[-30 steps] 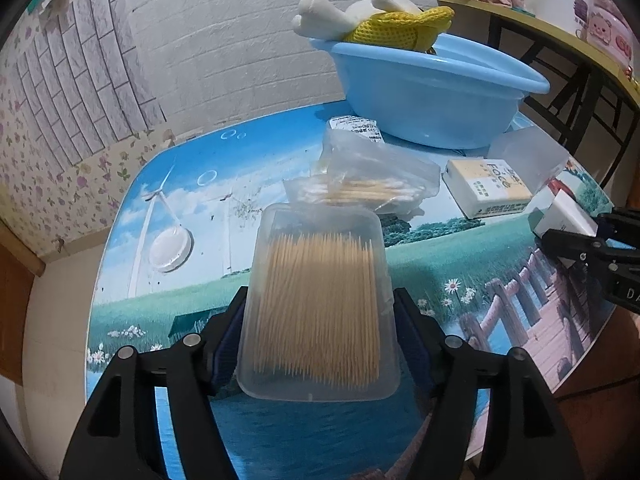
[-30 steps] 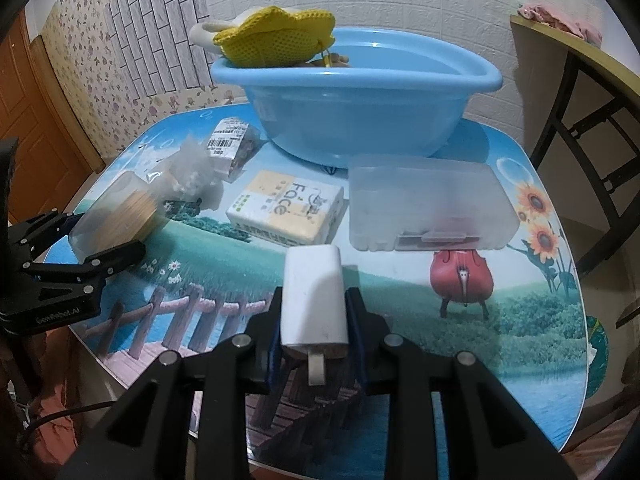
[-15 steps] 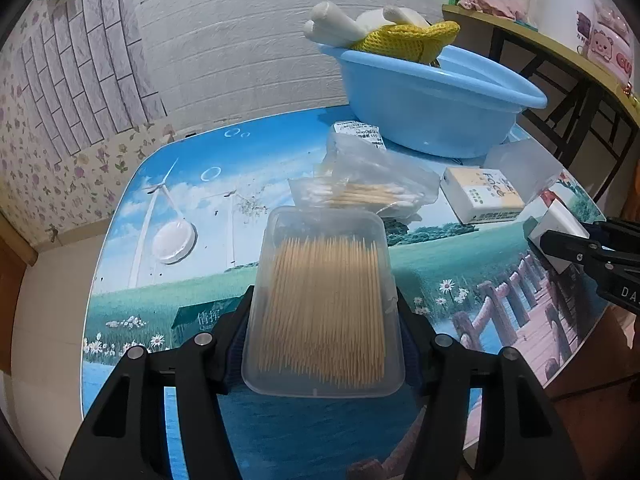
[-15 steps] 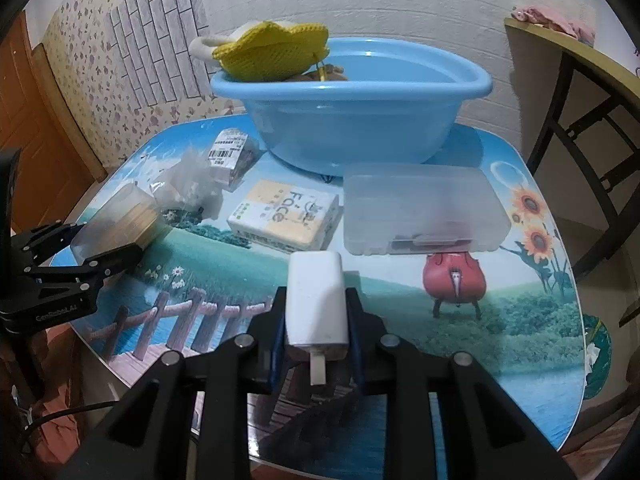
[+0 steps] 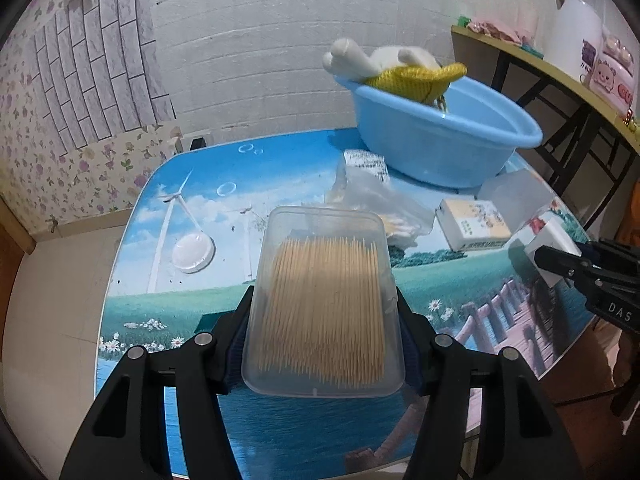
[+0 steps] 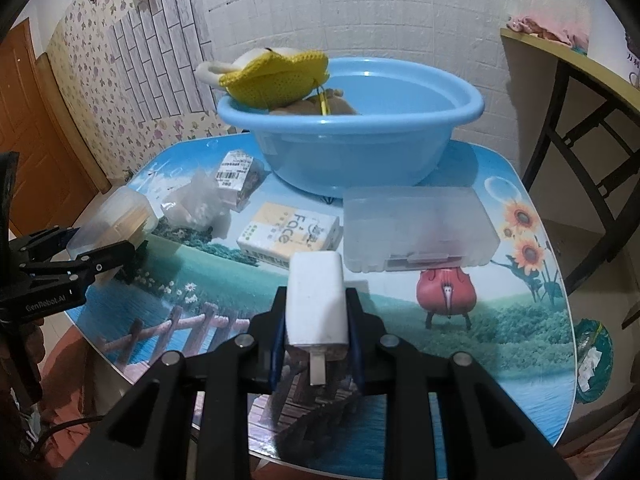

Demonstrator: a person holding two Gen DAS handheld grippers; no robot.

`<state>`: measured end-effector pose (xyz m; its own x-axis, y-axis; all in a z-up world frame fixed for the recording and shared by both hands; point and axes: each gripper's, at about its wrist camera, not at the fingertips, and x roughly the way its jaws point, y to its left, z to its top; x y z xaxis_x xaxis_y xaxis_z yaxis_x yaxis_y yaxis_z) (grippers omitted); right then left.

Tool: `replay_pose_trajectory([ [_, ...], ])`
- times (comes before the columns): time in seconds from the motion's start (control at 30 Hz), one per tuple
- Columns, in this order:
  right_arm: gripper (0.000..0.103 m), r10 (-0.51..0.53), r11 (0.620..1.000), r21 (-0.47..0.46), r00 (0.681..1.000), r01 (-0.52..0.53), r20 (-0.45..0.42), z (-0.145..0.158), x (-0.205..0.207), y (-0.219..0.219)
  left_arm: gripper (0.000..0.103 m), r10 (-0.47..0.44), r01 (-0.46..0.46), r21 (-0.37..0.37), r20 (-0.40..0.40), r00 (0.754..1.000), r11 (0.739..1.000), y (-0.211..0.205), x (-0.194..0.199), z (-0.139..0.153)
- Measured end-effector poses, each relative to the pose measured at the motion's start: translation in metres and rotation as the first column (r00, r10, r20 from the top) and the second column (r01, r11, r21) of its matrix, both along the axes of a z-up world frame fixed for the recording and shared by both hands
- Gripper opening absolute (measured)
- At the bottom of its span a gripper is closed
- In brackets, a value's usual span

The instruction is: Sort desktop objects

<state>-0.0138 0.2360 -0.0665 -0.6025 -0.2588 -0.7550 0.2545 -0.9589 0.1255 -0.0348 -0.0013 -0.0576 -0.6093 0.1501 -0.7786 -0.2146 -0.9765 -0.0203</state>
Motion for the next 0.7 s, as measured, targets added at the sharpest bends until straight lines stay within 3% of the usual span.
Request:
replay_pose_trajectory([
  [0.4,0.025,-0.004,1.0,-0.03,0.999,0.003,-0.041,0.018,0.003,0.004,0.06,0.006,-0.005,0.045,-0.04,0.999,0.999,-0.001,0.002,0.031],
  [0.7,0.025,0.014,0.998,-0.064,0.994,-0.021,-0.113,0.049,0.006,0.003,0.06,0.0,0.006,0.075,-0.083,0.997,0.997,0.002,-0.001,0.059],
])
